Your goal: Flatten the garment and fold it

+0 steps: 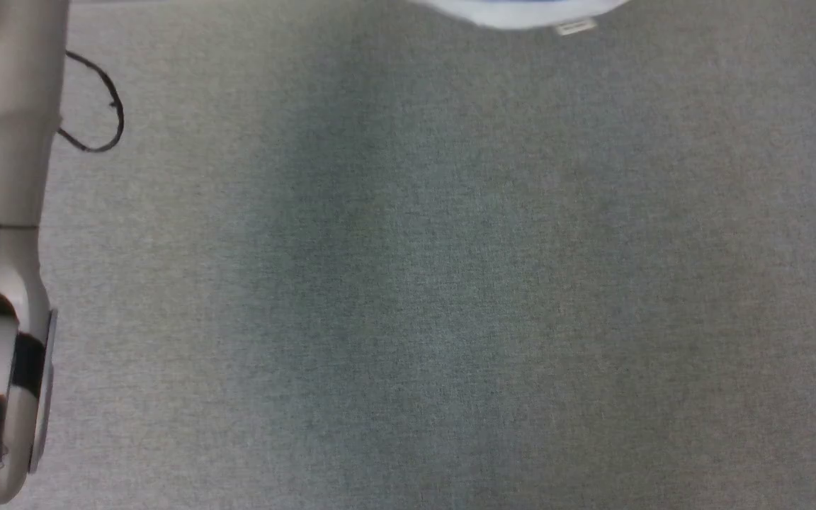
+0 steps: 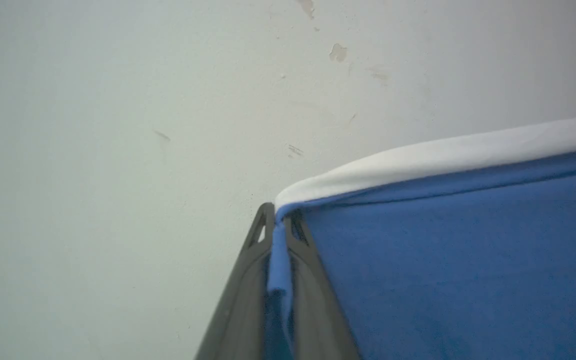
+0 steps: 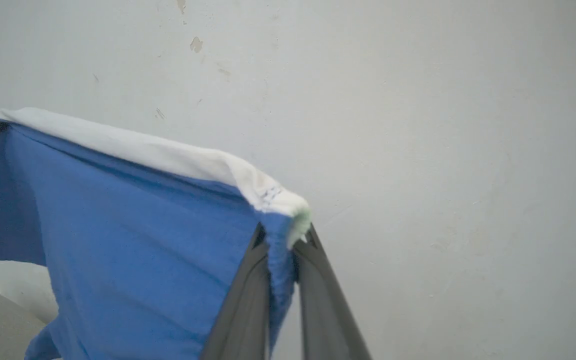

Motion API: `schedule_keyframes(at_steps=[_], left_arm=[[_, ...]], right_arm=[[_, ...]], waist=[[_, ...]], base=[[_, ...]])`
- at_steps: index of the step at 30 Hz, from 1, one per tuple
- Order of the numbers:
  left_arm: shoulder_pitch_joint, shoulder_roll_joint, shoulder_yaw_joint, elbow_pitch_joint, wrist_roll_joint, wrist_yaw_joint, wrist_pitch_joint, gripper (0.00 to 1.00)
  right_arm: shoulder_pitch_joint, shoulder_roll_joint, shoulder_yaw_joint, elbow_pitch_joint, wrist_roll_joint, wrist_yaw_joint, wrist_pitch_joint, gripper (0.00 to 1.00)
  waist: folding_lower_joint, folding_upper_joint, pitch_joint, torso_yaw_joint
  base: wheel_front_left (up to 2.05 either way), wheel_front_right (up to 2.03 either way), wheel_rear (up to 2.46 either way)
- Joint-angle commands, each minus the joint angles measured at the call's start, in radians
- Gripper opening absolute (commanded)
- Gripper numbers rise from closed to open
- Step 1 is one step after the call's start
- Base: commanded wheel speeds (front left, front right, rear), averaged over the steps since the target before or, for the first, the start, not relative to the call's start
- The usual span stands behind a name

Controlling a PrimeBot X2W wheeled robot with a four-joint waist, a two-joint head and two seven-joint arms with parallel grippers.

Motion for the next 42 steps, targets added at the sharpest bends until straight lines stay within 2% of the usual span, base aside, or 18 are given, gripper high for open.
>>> schedule_keyframes(at_steps=[1, 6, 13, 16, 20, 23, 28, 32, 35, 42], left_arm=[[-0.013, 0.007, 0.007, 0.033, 0.007, 0.011, -0.015, 0.0], [-0.007, -0.029, -0.002, 0.145, -0.007, -0.008, -0.075, 0.0], [0.127, -0.079, 0.011, 0.302, -0.063, -0.041, -0.137, 0.0], [0.213, -0.106, 0.024, 0.332, -0.091, -0.056, -0.162, 0.0], [0.377, -0.136, 0.048, 0.304, -0.128, -0.085, -0.175, 0.0], [0.529, -0.139, 0.068, 0.213, -0.133, -0.09, -0.177, 0.0], [0.823, -0.116, 0.082, 0.015, -0.112, -0.065, -0.177, 0.0], [1.044, -0.082, 0.085, -0.141, -0.108, -0.012, -0.17, 0.0], [1.199, -0.058, 0.084, -0.285, -0.116, 0.032, -0.117, 0.0], [1.52, -0.003, 0.105, -0.637, -0.138, 0.165, 0.022, 0.0]], right_arm=[[-0.006, -0.005, 0.009, 0.025, -0.002, -0.003, -0.024, 0.0], [0.017, 0.02, 0.096, 0.085, 0.04, -0.003, -0.103, 0.0], [0.142, 0.044, 0.236, 0.162, 0.127, -0.003, -0.174, 0.0], [0.221, 0.039, 0.295, 0.153, 0.151, -0.003, -0.211, 0.0], [0.36, 0.02, 0.339, 0.088, 0.168, -0.003, -0.248, 0.0], [0.49, -0.003, 0.355, 0.009, 0.167, -0.003, -0.256, 0.0], [0.721, -0.049, 0.339, -0.12, 0.123, -0.003, -0.259, 0.0], [0.902, -0.065, 0.287, -0.23, 0.082, -0.003, -0.257, 0.0], [1.038, -0.068, 0.222, -0.312, 0.053, -0.003, -0.233, 0.0], [1.356, -0.031, 0.038, -0.531, -0.044, -0.003, -0.094, 0.0]], waist=[[-0.0002, 0.0001, 0.041, -0.017], [-0.0002, 0.0001, 0.07, -0.009], [-0.0002, 0.0001, 0.073, 0.003], [-0.0002, 0.0001, 0.048, 0.011], [-0.0002, 0.0001, -0.002, 0.018], [-0.0002, 0.0001, -0.051, 0.018], [-0.0002, 0.0001, -0.155, 0.018], [-0.0002, 0.0001, -0.225, 0.012], [-0.0002, 0.0001, -0.262, 0.014], [-0.0002, 0.0001, -0.32, 0.027]], base=[[0.0, 0.0, 0.0], [0.0, 0.0, 0.0], [0.0, 0.0, 0.0], [0.0, 0.0, 0.0], [0.0, 0.0, 0.0], [0.0, 0.0, 0.0], [0.0, 0.0, 0.0], [0.0, 0.0, 0.0], [0.0, 0.0, 0.0], [0.0, 0.0, 0.0]])
